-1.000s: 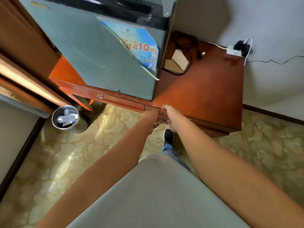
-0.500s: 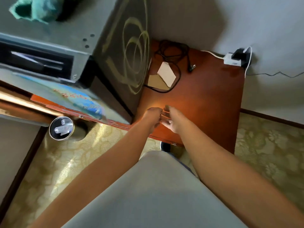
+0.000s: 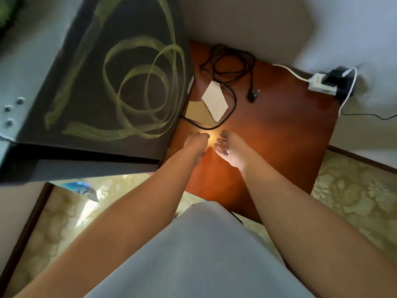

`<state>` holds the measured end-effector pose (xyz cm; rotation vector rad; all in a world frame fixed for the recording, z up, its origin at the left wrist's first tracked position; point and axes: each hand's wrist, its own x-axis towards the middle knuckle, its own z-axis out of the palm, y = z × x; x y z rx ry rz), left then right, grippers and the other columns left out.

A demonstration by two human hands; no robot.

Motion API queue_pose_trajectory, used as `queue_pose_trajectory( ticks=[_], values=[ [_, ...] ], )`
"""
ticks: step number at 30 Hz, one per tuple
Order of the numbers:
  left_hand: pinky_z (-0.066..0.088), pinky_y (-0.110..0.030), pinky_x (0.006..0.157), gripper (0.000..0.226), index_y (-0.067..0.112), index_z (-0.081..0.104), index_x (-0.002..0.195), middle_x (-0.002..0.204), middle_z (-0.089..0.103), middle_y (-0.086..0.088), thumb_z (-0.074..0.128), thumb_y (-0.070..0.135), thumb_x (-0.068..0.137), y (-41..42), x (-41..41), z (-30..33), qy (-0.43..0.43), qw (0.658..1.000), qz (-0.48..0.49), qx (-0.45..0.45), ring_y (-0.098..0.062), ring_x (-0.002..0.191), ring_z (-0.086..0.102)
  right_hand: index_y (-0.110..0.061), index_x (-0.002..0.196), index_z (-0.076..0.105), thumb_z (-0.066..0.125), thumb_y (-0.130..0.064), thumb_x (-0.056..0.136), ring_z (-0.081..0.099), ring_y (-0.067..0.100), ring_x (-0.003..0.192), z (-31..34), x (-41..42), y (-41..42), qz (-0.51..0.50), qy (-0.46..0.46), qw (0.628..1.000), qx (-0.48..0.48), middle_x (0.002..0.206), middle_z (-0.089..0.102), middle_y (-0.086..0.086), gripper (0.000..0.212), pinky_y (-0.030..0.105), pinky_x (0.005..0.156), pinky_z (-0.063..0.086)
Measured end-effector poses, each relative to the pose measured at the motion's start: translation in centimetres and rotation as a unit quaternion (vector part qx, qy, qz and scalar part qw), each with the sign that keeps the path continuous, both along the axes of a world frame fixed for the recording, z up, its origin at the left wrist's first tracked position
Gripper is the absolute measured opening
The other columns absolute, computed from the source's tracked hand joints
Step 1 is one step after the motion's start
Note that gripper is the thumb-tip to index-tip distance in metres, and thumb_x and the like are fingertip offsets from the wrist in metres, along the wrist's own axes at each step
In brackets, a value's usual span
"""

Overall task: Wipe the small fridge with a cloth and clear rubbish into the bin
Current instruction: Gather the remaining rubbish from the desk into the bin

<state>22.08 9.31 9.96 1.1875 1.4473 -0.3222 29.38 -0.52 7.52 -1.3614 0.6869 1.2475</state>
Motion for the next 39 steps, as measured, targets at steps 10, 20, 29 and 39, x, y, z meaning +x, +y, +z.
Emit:
queue_pose_trajectory(
  ticks=[10, 20, 29, 39],
  values=[
    [0.057, -0.031, 0.074, 0.073, 0.040, 0.025, 0.153, 0.131, 0.058, 0.000, 0.059, 0.026, 0.089, 3.4, 5.0, -4.5, 0.025, 0.998, 0.062, -0.003, -0.023, 0.110, 0.062, -0.020, 0.109, 0.061, 0.065, -0.021, 0.091, 0.055, 0.014, 0.063, -4.3, 5.4, 4.5, 0.048, -0.043, 0.996, -0.063, 0.092, 0.062, 0.003, 0.018, 0.032, 0.085, 0.059],
    [0.065, -0.039, 0.064, 0.101, 0.050, 0.007, 0.156, 0.117, 0.051, 0.001, 0.063, 0.007, 0.084, 6.4, 8.1, -6.5, 0.080, 0.992, 0.088, 0.027, -0.022, 0.075, 0.070, -0.025, 0.117, 0.042, 0.064, -0.028, 0.064, 0.054, 0.023, 0.072, -10.4, 7.4, 7.4, 0.113, -0.173, 0.971, -0.118, 0.104, 0.061, 0.011, 0.057, 0.028, 0.050, 0.042],
    [0.062, -0.030, 0.057, 0.088, 0.031, 0.017, 0.153, 0.117, 0.064, -0.011, 0.062, 0.000, 0.084, 7.1, 9.1, -7.7, 0.071, 0.988, 0.133, 0.016, -0.023, 0.083, 0.072, -0.026, 0.093, 0.047, 0.055, -0.023, 0.081, 0.057, 0.018, 0.058, -10.3, 8.1, 8.8, 0.095, -0.186, 0.967, -0.146, 0.085, 0.075, 0.008, 0.015, 0.028, 0.053, 0.040],
    [0.058, -0.026, 0.073, 0.045, 0.018, 0.044, 0.139, 0.099, 0.065, -0.006, 0.047, 0.000, 0.098, 6.1, 7.6, -7.9, 0.053, 0.993, 0.109, -0.007, -0.015, 0.072, 0.060, -0.017, 0.085, 0.047, 0.045, -0.009, 0.089, 0.033, 0.014, 0.040, -9.0, 6.3, 7.8, 0.098, -0.126, 0.979, -0.130, 0.075, 0.056, 0.007, 0.009, 0.022, 0.041, 0.024]
  ],
)
